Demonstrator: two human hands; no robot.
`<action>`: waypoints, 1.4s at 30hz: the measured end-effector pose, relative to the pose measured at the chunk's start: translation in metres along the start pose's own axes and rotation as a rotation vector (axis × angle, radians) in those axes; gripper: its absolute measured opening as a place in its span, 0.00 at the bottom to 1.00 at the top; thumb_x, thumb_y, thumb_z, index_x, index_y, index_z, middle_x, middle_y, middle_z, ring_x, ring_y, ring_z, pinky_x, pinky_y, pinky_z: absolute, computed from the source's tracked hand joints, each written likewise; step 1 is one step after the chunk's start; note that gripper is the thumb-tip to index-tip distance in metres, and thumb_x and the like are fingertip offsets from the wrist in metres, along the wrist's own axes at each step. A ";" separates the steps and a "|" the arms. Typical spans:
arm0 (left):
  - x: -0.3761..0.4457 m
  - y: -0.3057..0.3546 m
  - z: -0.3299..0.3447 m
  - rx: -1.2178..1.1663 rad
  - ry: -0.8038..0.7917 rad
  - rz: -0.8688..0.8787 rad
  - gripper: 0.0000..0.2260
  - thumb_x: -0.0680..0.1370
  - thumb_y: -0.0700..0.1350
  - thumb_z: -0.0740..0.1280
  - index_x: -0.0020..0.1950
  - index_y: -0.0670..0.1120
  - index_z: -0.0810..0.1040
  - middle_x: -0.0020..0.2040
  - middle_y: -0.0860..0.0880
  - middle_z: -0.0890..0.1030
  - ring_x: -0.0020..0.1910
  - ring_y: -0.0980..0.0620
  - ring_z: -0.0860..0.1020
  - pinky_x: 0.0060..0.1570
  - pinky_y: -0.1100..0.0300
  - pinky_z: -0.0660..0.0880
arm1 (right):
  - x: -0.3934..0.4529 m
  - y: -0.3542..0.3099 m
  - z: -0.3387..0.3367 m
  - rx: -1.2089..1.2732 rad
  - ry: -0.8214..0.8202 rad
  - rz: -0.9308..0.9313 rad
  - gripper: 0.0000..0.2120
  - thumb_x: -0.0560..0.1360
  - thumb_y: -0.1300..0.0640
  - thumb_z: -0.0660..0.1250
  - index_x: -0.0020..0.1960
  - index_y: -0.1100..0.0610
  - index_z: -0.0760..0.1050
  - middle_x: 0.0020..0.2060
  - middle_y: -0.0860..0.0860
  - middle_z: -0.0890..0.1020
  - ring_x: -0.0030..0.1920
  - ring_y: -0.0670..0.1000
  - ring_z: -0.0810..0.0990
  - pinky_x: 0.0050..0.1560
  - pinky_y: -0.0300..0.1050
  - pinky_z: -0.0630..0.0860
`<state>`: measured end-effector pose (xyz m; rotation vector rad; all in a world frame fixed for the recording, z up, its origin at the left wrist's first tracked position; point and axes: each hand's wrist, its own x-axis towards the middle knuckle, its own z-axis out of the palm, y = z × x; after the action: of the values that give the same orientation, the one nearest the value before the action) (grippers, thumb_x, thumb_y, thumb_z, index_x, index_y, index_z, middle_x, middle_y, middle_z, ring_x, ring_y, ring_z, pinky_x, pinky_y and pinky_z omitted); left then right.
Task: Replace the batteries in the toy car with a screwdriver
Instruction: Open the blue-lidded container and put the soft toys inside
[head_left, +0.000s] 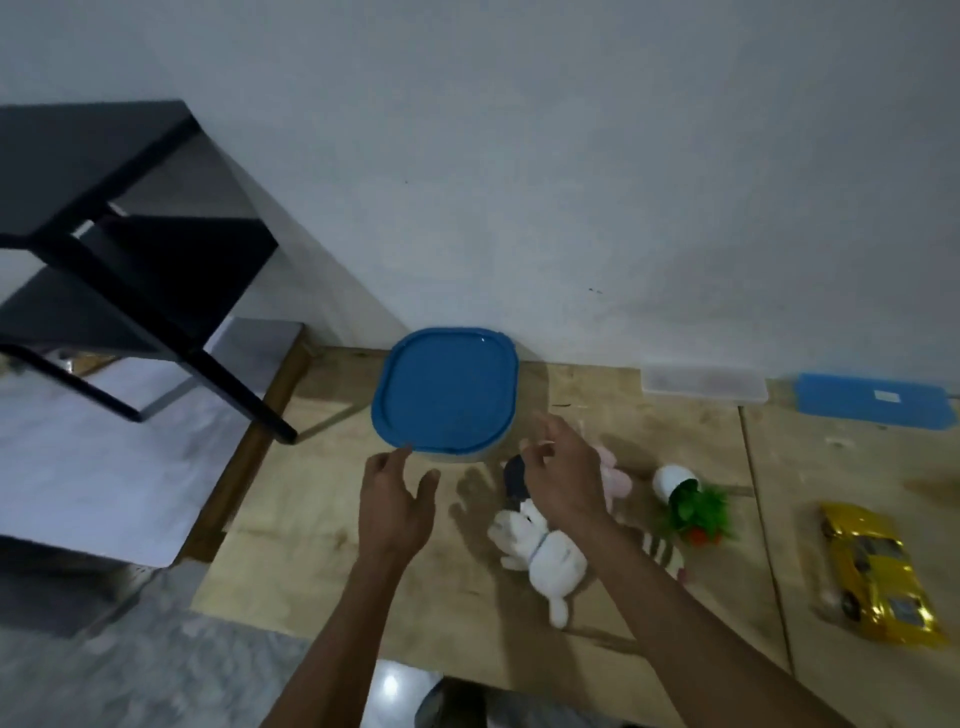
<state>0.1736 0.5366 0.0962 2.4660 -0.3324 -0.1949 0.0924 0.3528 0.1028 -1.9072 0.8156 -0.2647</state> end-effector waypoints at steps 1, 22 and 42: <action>0.017 -0.007 -0.004 0.003 0.002 0.009 0.23 0.79 0.48 0.70 0.72 0.42 0.73 0.64 0.39 0.74 0.60 0.41 0.77 0.55 0.55 0.72 | 0.011 -0.006 0.012 -0.017 0.020 0.005 0.21 0.80 0.55 0.64 0.73 0.55 0.70 0.63 0.54 0.80 0.60 0.55 0.79 0.61 0.52 0.76; 0.190 -0.065 0.029 -0.019 -0.195 0.110 0.37 0.81 0.60 0.63 0.82 0.47 0.49 0.81 0.45 0.55 0.78 0.41 0.57 0.73 0.38 0.64 | 0.115 0.007 0.137 -0.108 0.261 0.174 0.34 0.80 0.39 0.57 0.80 0.51 0.51 0.76 0.53 0.64 0.74 0.56 0.66 0.71 0.58 0.68; 0.195 -0.054 0.029 -0.092 -0.114 -0.014 0.45 0.70 0.68 0.70 0.79 0.48 0.57 0.75 0.47 0.67 0.73 0.44 0.65 0.67 0.41 0.68 | 0.121 0.010 0.136 0.057 0.378 0.165 0.31 0.73 0.43 0.69 0.70 0.54 0.66 0.62 0.52 0.74 0.62 0.53 0.73 0.60 0.55 0.75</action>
<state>0.3645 0.5060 0.0285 2.3724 -0.3472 -0.3498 0.2483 0.3702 0.0093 -1.7481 1.1965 -0.5508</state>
